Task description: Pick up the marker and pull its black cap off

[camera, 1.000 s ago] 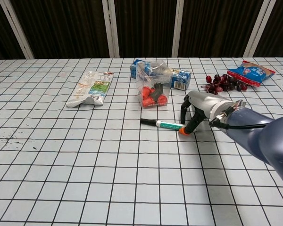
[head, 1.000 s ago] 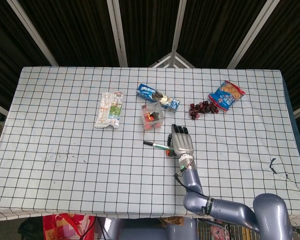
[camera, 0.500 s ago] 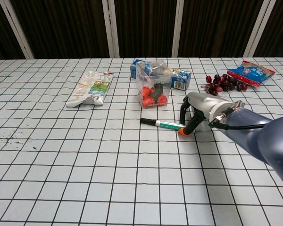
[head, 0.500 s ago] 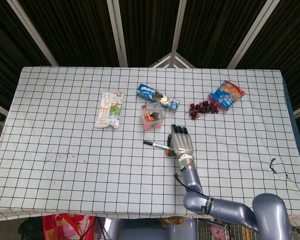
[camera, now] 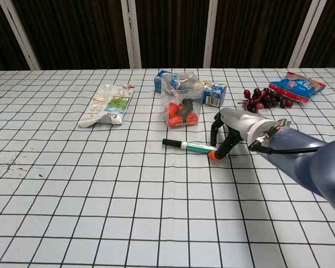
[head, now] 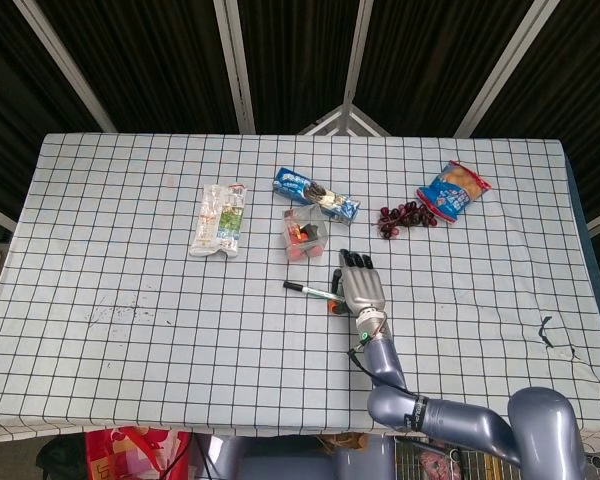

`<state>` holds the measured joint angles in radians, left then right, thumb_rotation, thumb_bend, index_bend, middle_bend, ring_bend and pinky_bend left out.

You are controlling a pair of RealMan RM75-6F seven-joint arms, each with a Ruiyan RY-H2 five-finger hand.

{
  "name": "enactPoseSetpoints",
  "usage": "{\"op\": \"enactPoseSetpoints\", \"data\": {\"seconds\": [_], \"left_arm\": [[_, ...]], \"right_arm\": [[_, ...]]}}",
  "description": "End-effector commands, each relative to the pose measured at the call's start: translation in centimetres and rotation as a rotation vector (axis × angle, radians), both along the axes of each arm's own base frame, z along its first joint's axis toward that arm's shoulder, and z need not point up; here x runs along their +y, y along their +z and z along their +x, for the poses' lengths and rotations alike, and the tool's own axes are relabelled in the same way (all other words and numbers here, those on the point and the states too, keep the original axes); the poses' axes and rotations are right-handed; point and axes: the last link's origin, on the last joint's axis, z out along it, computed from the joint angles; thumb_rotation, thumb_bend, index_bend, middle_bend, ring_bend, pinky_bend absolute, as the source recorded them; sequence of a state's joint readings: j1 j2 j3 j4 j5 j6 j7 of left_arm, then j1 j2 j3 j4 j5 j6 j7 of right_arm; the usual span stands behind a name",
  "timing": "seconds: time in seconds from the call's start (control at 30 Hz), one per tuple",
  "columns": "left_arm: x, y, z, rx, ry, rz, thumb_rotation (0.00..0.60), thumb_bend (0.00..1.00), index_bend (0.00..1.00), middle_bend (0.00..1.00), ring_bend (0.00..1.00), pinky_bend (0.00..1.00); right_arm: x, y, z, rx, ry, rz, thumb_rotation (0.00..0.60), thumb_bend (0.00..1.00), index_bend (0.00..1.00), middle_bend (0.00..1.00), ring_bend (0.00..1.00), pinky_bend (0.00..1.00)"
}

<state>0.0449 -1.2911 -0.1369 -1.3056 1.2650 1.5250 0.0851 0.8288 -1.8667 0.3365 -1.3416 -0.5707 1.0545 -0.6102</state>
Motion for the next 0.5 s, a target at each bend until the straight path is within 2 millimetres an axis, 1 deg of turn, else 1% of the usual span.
{"op": "enactPoseSetpoints", "data": {"seconds": [0.03, 0.27, 0.43, 0.5], "left_arm": [[0.0, 0.0, 0.0, -0.001, -0.003, 0.001, 0.600, 0.50, 0.05, 0.00, 0.00, 0.01], [0.1, 0.1, 0.3, -0.007, -0.013, 0.006, 0.600, 0.50, 0.05, 0.00, 0.00, 0.01], [0.6, -0.1, 1.1, -0.019, -0.049, 0.005, 0.600, 0.51, 0.05, 0.00, 0.00, 0.01], [0.9, -0.3, 1.8, -0.034, -0.081, 0.002, 0.600, 0.51, 0.05, 0.00, 0.00, 0.01]], "right_arm": [[0.1, 0.8, 0.0, -0.031, 0.004, -0.010, 0.600, 0.36, 0.74, 0.07, 0.06, 0.00], [0.8, 2.6, -0.3, -0.093, 0.020, -0.021, 0.600, 0.36, 0.75, 0.07, 0.06, 0.00], [1.6, 4.7, -0.6, -0.121, 0.042, -0.058, 0.600, 0.36, 0.75, 0.07, 0.06, 0.00], [2.1, 5.9, -0.7, -0.122, 0.055, -0.077, 0.600, 0.36, 0.75, 0.07, 0.06, 0.00]]}}
